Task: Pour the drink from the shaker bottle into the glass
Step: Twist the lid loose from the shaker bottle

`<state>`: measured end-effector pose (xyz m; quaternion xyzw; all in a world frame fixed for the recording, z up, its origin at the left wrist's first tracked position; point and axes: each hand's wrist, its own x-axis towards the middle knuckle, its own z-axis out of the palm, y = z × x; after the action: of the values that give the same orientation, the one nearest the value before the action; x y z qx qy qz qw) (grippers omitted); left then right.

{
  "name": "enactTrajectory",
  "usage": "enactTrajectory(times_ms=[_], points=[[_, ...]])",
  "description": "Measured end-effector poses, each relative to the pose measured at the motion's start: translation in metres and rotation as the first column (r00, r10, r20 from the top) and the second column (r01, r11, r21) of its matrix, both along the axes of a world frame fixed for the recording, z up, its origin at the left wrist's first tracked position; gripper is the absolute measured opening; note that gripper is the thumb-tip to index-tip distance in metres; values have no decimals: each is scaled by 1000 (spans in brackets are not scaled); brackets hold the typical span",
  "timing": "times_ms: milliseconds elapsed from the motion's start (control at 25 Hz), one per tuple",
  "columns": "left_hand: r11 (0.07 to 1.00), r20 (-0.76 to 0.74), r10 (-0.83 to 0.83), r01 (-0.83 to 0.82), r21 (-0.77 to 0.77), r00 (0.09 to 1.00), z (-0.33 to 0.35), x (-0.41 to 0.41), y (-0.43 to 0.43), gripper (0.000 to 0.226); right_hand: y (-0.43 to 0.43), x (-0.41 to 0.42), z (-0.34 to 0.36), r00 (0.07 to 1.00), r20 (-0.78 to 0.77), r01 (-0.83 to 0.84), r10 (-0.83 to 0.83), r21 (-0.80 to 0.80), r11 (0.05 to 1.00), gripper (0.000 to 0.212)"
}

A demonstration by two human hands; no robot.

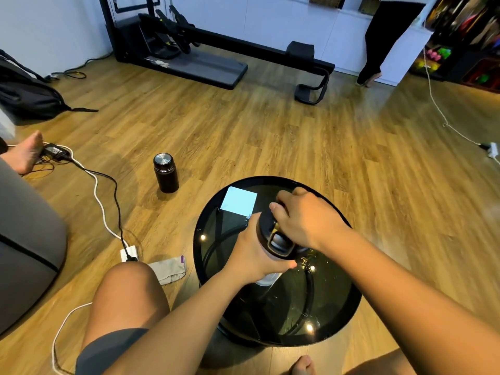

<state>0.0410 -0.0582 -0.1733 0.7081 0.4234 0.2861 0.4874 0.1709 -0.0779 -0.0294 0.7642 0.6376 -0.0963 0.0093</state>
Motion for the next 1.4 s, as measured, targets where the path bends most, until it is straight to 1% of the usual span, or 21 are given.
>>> enactTrajectory(times_ms=[80, 200, 280, 360, 400, 440, 480, 520, 600, 680, 760, 800, 880, 920, 960, 1000, 1040, 1080, 1240, 1320, 1400], points=[[1000, 7, -27, 27, -5, 1000, 2, 0, 0, 102, -1, -11, -1, 982, -140, -119, 126, 53, 991, 33], [995, -7, -97, 97, 18, 995, 0, -1, -3, 96, -8, -32, -1, 908, -156, -377, 389, 101, 921, 26], [990, -39, -97, 100, 95, 995, 1, 0, -5, 90, -15, -37, 7, 846, -296, -412, 444, 166, 896, 29], [994, 0, -71, 70, 81, 998, 3, 0, -3, 98, -10, -25, 12, 862, -359, -273, 357, 264, 925, 38], [998, 20, -54, 53, 36, 998, 3, 0, -1, 102, -7, -16, 16, 930, -261, -196, 259, 246, 949, 47], [999, 23, -42, 42, 10, 999, 4, 0, -1, 103, -3, -6, 15, 989, -87, -108, 123, 162, 981, 54], [999, 17, -33, 32, 11, 999, 3, 0, 0, 103, -1, -1, 11, 999, 40, -15, 13, 56, 998, 57], [999, 11, -31, 31, 12, 999, 3, -1, 0, 101, -1, -2, 6, 997, 68, 20, -19, -20, 1000, 58], [999, 1, -38, 38, 18, 999, 2, 0, -1, 98, -5, -13, -1, 998, -44, -51, 50, -27, 998, 49], [998, 3, -59, 59, -2, 998, 1, 0, -2, 96, -7, -22, -5, 966, -82, -242, 245, 47, 969, 35], [996, -1, -88, 88, -28, 996, 2, 0, -3, 92, -8, -27, 0, 915, -119, -386, 384, 15, 923, 34], [996, 1, -92, 92, -11, 996, 1, 1, -3, 93, -9, -27, 4, 901, -199, -390, 385, 14, 921, 38], [997, 11, -71, 71, 13, 997, -1, 2, -1, 102, -6, -18, 11, 897, -336, -262, 286, 115, 958, 45], [999, 6, -49, 49, 0, 999, 0, 1, -1, 106, -4, -11, 12, 931, -294, -178, 219, 159, 971, 51], [999, -6, -31, 31, -18, 1000, 0, 1, 0, 107, -4, -7, 13, 981, -152, -101, 121, 133, 986, 56], [999, -19, -21, 20, -29, 1000, -1, 1, 0, 105, -5, -6, 11, 999, -9, -33, 34, 56, 998, 61], [999, -27, -20, 20, -29, 999, -2, 2, 1, 103, -7, -10, 6, 997, 74, -27, 27, -14, 1000, 64], [999, -32, -32, 31, -25, 999, -2, 2, 0, 100, -9, -16, -1, 993, 96, -71, 75, -47, 996, 64], [996, -20, -67, 66, -55, 998, 0, 2, -3, 101, -17, -20, -2, 956, 1, -293, 293, 70, 954, 47], [998, -31, -64, 64, -21, 997, -1, 0, -4, 88, -18, -21, 2, 897, -98, -425, 431, 79, 902, 33], [997, -40, -63, 65, 40, 997, 3, -1, -7, 70, -22, -30, 1, 809, -182, -549, 559, 109, 829, 31]])
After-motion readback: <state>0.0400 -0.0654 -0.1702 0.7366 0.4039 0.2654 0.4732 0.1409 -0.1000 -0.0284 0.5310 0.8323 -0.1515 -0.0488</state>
